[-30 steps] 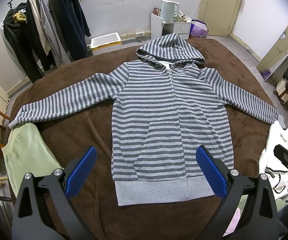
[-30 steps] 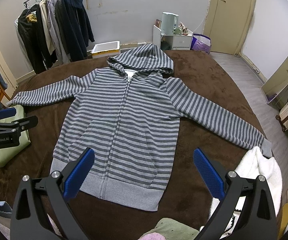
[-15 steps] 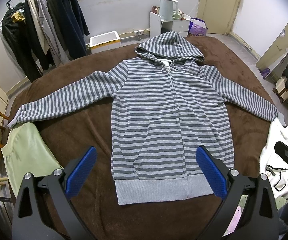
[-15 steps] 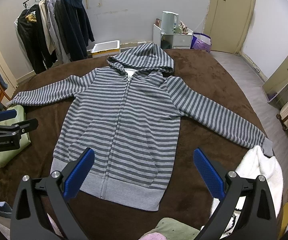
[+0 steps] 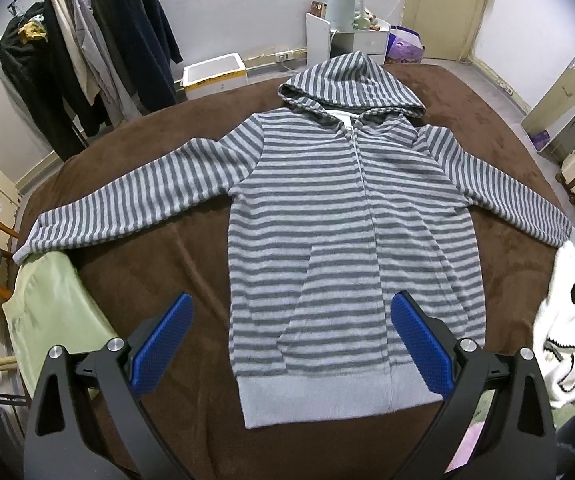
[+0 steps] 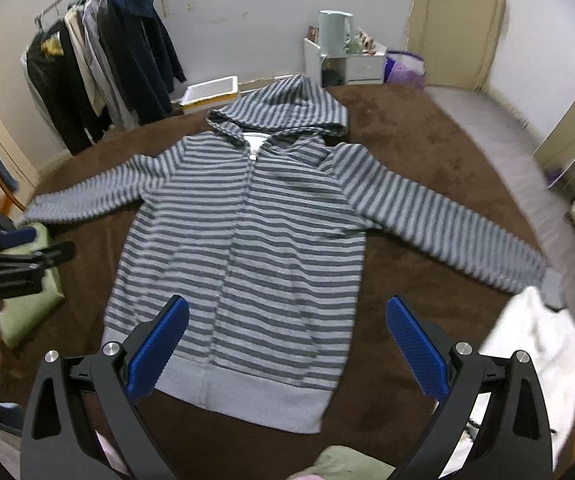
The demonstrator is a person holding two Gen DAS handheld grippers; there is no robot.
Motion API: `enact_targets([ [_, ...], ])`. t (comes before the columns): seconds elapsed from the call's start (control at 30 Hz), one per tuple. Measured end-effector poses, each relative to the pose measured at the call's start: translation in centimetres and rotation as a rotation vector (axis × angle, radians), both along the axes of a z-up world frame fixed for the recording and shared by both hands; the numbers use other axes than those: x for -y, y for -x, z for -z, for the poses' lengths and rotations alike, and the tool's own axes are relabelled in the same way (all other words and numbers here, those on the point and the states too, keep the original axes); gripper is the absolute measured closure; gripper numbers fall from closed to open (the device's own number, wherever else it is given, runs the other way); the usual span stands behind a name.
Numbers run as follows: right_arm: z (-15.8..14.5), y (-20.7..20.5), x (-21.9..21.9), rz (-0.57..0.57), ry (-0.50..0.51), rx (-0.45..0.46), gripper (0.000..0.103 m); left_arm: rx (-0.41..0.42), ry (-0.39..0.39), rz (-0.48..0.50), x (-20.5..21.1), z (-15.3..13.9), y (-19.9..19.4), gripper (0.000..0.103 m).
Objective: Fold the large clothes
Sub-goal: 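Reach the right gripper to a sleeve's grey cuff and close on it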
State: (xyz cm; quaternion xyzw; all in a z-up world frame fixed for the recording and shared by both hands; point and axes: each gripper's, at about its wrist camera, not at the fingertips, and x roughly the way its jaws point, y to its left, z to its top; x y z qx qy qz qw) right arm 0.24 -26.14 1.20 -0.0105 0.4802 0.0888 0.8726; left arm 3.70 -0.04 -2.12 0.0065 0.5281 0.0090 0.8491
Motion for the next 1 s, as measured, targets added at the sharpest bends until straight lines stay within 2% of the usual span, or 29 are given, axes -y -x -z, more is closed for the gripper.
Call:
enact_targets([
  [0.1,0.0,-1.3,1.3,0.037,0.004,0.02,0.005,0.0,0.021,0.017,1.0,0.2,-1.8,0.006],
  [0.3,-0.1,-4.3,5.5,0.123,0.004,0.076,0.005,0.029,-0.002,0.115,5.5,0.8,-6.7,0.006],
  [0.4,-0.3,-5.2,9.4,0.21,-0.05,0.118,0.005,0.032,-0.052,0.195,9.1,2.3,-9.6,0.006],
  [0.57,-0.2,-5.3,17.5,0.368,-0.104,0.163,0.005,0.023,-0.048,0.338,15.0,5.8,-13.3,0.006],
  [0.7,1.7,-5.2,23.7,0.489,-0.143,0.161,0.005,0.022,-0.063,0.441,19.9,8.8,-15.4,0.006],
  [0.77,3.3,-5.1,26.1,0.53,-0.107,0.162,0.005,0.047,-0.056,0.455,21.4,9.5,-15.9,0.006],
  [0.87,6.2,-5.3,29.3,0.584,-0.103,0.14,0.005,0.016,-0.028,0.469,23.7,11.2,-17.3,0.006],
  [1.0,9.3,-5.5,32.4,0.629,-0.164,0.134,0.005,-0.014,0.004,0.477,26.0,13.3,-18.7,0.006],
])
